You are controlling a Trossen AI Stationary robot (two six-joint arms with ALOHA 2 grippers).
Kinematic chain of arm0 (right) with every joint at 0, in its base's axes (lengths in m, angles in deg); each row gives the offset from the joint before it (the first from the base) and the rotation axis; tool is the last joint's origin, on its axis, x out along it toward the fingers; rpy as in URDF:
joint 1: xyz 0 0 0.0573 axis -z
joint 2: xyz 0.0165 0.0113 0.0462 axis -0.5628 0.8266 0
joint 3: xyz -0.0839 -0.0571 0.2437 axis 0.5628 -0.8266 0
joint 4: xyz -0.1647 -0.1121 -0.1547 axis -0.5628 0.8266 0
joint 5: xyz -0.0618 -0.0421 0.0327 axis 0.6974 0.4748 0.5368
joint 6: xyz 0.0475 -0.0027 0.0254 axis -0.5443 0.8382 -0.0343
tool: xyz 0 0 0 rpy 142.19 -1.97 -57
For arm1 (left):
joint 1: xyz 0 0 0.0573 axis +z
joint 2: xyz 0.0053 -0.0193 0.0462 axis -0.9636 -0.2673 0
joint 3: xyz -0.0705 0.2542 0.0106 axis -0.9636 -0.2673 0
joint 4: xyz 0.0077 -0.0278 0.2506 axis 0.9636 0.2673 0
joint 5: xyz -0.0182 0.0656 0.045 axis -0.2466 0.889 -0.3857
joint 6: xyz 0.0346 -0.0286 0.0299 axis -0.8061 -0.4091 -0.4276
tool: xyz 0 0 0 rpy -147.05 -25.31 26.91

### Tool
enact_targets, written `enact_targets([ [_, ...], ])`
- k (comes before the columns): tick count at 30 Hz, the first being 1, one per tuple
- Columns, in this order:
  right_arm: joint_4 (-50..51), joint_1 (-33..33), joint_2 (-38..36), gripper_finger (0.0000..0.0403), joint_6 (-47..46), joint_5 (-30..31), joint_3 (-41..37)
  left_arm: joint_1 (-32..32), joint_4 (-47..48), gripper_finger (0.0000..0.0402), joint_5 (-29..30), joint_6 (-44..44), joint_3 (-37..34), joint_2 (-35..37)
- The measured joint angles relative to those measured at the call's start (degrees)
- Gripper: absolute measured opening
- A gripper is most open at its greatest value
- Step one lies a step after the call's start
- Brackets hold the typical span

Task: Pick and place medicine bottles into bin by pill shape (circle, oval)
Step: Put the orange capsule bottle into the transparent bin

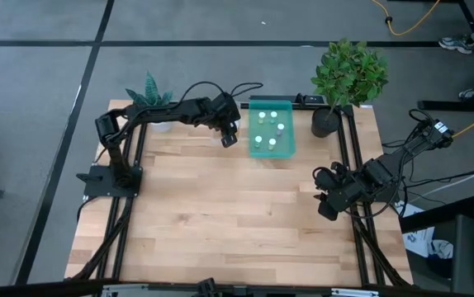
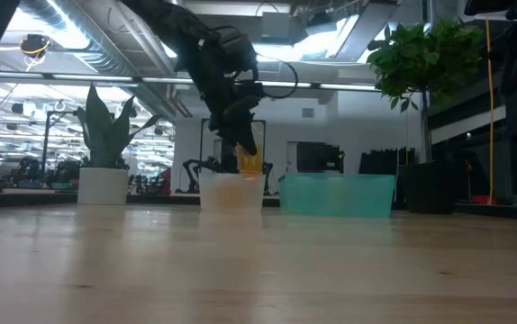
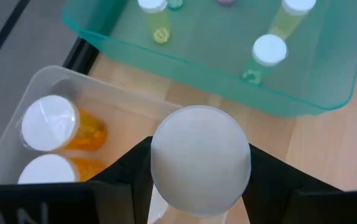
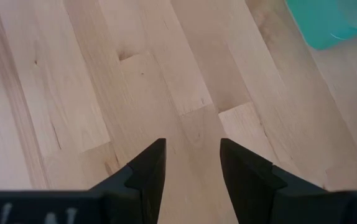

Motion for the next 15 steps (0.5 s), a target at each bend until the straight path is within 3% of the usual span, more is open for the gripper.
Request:
enact_targets([
  [15,0.1,0.0,0.0,0.0154,0.0,0.0,0.0,2.0,0.7,0.0173,0.1,0.1,0.0,-3.7],
])
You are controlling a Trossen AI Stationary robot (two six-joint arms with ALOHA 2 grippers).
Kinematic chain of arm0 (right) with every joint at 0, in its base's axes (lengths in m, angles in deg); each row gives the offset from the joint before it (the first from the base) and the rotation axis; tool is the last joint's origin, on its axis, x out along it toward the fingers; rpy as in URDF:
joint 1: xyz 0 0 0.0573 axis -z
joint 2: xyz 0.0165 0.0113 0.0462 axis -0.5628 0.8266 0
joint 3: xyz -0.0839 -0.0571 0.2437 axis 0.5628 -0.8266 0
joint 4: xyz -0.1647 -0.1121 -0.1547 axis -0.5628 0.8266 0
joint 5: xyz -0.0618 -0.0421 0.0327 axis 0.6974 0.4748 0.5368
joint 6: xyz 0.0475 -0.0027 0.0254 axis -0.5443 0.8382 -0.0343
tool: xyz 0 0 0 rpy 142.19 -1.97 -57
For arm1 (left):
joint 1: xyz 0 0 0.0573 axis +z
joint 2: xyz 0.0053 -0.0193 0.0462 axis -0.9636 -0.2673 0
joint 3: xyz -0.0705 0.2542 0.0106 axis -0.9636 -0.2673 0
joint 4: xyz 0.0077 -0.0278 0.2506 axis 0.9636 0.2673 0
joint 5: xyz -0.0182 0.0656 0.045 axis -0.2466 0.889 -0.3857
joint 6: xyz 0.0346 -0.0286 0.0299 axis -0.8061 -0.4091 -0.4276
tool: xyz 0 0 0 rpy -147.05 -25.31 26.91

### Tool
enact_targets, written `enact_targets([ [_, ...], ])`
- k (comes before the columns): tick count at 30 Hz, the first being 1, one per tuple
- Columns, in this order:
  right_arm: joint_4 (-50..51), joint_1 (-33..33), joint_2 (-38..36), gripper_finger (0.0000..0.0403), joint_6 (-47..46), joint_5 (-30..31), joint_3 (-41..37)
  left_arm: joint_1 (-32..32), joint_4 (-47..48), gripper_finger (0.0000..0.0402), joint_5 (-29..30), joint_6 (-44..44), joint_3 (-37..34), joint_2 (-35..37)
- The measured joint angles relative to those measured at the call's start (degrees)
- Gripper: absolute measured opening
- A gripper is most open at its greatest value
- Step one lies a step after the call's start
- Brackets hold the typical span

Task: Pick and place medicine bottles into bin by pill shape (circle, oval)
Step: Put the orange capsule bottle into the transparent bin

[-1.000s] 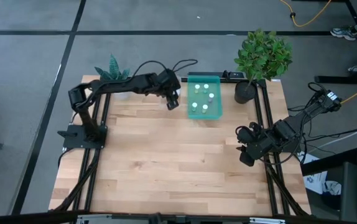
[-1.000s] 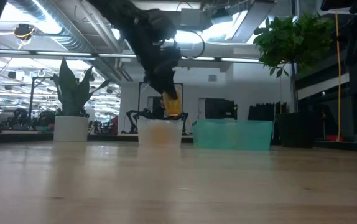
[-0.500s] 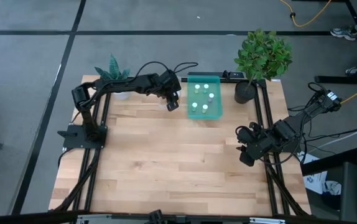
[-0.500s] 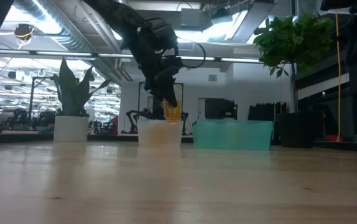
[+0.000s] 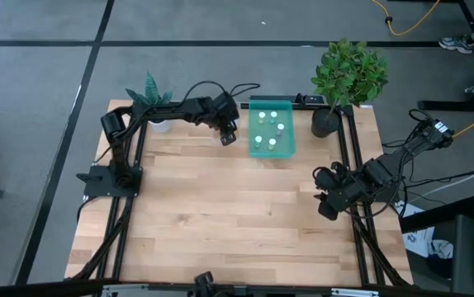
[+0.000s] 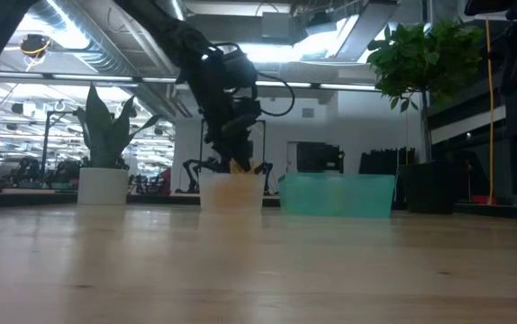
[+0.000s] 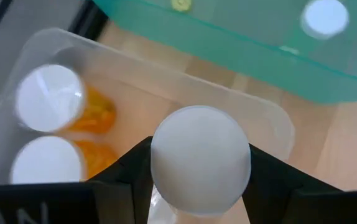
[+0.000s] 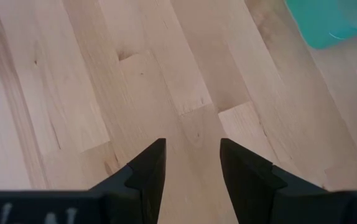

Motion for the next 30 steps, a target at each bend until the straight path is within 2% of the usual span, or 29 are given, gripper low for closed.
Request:
enact_targets([
  [17,0.0,0.0,0.0,0.0154,0.0,0.0,0.0,-0.4,-0.8,0.0175,-2.4,-0.3,0.0,-2.0],
  [30,0.0,0.0,0.0,0.0154,0.0,-0.4,0.0,-0.7,-1.9,0.0236,-1.3,-1.1,0.0,-2.5],
])
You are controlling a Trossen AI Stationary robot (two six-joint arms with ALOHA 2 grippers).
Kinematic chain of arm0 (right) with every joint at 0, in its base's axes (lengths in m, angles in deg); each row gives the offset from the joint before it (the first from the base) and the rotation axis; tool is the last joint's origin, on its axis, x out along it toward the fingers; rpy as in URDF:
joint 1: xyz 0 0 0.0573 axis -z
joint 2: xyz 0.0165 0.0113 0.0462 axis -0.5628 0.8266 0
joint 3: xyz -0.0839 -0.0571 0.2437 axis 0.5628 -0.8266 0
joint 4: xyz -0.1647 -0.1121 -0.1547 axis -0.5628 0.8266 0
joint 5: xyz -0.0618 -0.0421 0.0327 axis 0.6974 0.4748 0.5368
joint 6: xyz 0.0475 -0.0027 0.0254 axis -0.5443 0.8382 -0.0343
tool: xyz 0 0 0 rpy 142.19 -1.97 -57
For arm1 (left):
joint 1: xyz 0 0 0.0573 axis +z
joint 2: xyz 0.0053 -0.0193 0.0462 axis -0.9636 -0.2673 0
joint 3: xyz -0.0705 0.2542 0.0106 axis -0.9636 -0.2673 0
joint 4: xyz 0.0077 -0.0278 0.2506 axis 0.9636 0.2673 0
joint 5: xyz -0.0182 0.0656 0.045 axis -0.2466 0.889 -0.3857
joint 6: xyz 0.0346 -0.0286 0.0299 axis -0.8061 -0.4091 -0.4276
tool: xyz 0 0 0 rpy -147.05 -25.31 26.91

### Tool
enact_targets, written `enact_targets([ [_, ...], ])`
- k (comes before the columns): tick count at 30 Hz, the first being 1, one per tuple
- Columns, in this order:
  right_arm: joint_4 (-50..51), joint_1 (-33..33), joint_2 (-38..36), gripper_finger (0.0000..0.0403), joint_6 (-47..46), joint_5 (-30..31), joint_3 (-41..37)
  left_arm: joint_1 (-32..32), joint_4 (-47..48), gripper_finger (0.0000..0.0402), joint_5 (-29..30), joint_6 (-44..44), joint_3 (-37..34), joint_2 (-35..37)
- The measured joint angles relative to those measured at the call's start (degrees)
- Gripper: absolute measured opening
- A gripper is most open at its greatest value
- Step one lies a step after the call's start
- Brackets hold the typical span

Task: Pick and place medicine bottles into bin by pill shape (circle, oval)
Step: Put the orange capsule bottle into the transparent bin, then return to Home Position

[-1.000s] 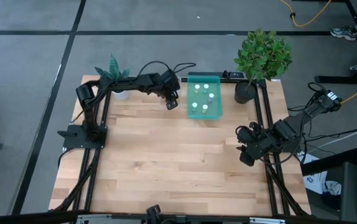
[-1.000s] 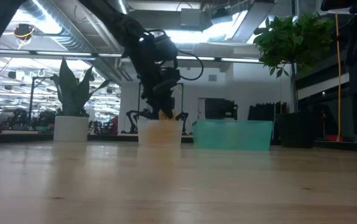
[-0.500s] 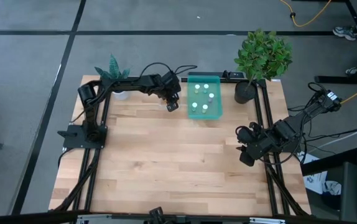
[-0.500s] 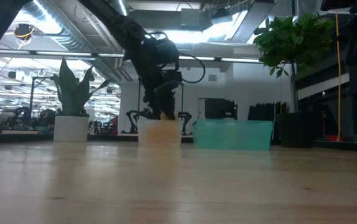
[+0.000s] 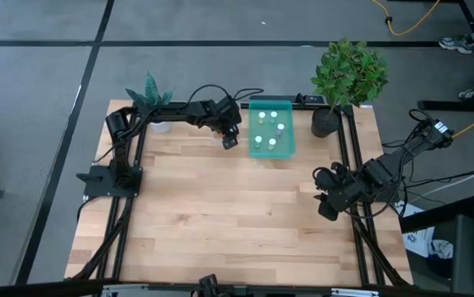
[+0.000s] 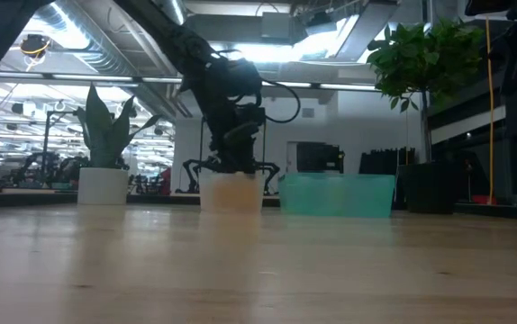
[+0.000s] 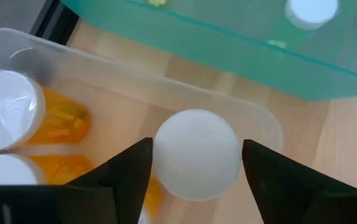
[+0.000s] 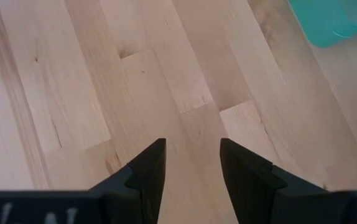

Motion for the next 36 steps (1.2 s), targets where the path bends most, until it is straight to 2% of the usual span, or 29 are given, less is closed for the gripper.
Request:
enact_targets([
  [6,0.0,0.0,0.0,0.0154,0.0,0.0,0.0,0.0,0.3,0.0252,0.0,0.0,0.1,0.2],
  [9,0.0,0.0,0.0,0.0154,0.0,0.0,0.0,-0.1,4.1,0.0251,0.0,0.0,2.4,0.5],
  [17,0.0,0.0,0.0,0.0154,0.0,0.0,0.0,-1.0,20.1,0.0253,0.8,-0.1,16.5,2.0],
  [24,-0.2,0.0,0.0,0.0154,0.0,0.0,0.0,-3.0,23.5,0.0254,1.0,1.7,25.7,3.4],
  [30,-2.2,0.0,0.0,0.0154,0.0,0.0,0.0,-5.1,23.6,0.0251,2.1,11.5,27.2,3.7],
  [33,-2.3,0.0,0.0,0.0154,0.0,0.0,0.0,-6.6,27.7,0.0250,2.0,11.5,27.2,4.1],
  [36,-2.3,0.0,0.0,0.0154,0.0,0.0,0.0,-7.8,35.2,0.0253,2.3,7.5,27.2,4.2],
])
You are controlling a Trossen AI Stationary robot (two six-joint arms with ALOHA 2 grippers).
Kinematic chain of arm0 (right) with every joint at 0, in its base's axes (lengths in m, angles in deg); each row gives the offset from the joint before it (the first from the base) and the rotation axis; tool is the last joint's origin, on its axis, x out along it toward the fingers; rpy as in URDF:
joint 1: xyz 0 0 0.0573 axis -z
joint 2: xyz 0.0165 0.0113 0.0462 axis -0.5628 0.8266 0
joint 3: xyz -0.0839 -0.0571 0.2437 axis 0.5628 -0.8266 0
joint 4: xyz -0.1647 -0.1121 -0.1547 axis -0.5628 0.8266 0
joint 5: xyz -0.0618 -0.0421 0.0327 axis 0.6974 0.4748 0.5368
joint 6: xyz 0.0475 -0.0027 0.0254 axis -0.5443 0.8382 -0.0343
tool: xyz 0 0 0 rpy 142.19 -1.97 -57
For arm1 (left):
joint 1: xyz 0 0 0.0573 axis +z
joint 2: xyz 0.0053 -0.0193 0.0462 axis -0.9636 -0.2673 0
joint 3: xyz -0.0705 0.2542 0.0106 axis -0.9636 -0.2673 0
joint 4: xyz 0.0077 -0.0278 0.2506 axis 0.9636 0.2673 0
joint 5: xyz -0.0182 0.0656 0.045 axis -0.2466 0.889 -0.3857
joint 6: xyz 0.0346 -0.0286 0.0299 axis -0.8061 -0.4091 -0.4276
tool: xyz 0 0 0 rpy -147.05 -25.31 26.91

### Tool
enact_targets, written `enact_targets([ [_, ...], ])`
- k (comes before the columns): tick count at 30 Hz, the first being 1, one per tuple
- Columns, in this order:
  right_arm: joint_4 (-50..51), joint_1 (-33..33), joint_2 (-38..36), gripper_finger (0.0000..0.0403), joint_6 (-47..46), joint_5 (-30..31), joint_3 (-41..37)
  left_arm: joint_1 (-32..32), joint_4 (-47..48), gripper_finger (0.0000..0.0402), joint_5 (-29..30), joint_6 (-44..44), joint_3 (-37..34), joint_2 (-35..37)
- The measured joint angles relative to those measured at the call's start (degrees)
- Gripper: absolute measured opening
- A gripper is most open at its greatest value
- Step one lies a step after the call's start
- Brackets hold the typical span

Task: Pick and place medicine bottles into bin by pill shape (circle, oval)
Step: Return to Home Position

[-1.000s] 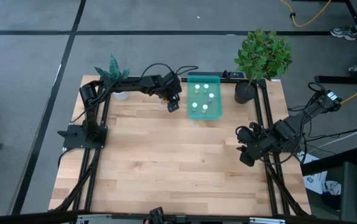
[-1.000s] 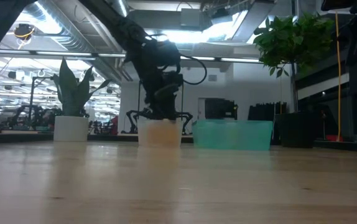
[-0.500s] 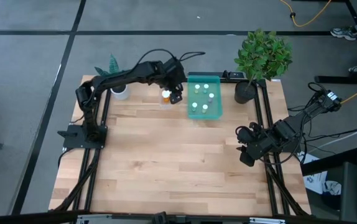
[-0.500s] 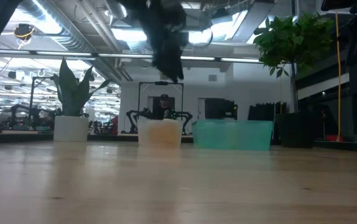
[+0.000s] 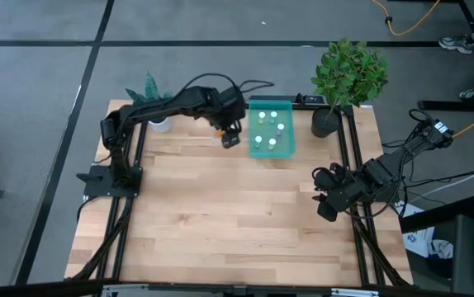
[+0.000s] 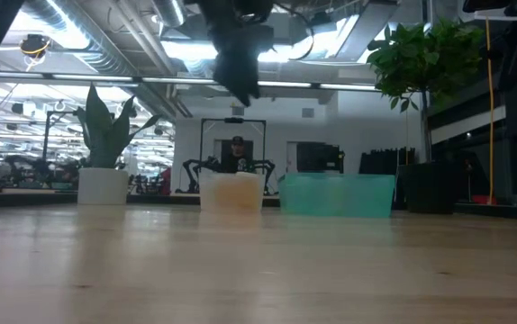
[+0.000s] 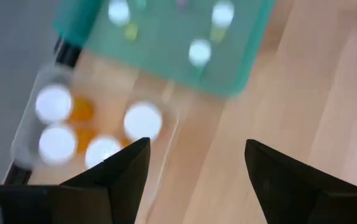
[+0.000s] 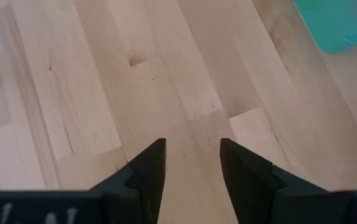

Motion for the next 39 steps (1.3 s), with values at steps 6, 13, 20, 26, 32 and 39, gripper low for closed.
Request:
enact_targets([
  [6,-0.1,0.0,0.0,0.0154,0.0,0.0,0.0,-2.1,13.3,0.0254,3.1,1.1,0.0,1.9],
  [13,-0.9,0.0,0.0,0.0154,-0.1,0.4,0.0,-3.2,18.1,0.0254,3.0,1.3,-0.3,11.9],
  [20,-1.0,0.0,0.0,0.0154,-0.2,0.5,0.0,-6.0,2.9,0.0254,2.9,1.3,-16.2,33.5],
  [26,-1.0,0.0,0.0,0.0154,-0.1,0.6,0.0,-8.3,-16.1,0.0254,2.9,5.1,-44.3,57.2],
  [32,-1.0,0.0,0.0,0.0154,0.0,0.6,0.0,-8.4,-44.5,0.0254,2.0,5.8,-71.8,79.0],
  [39,-1.0,0.0,0.0,0.0154,0.1,9.1,0.0,-8.4,-58.3,0.0254,0.7,5.7,-89.3,94.1],
])
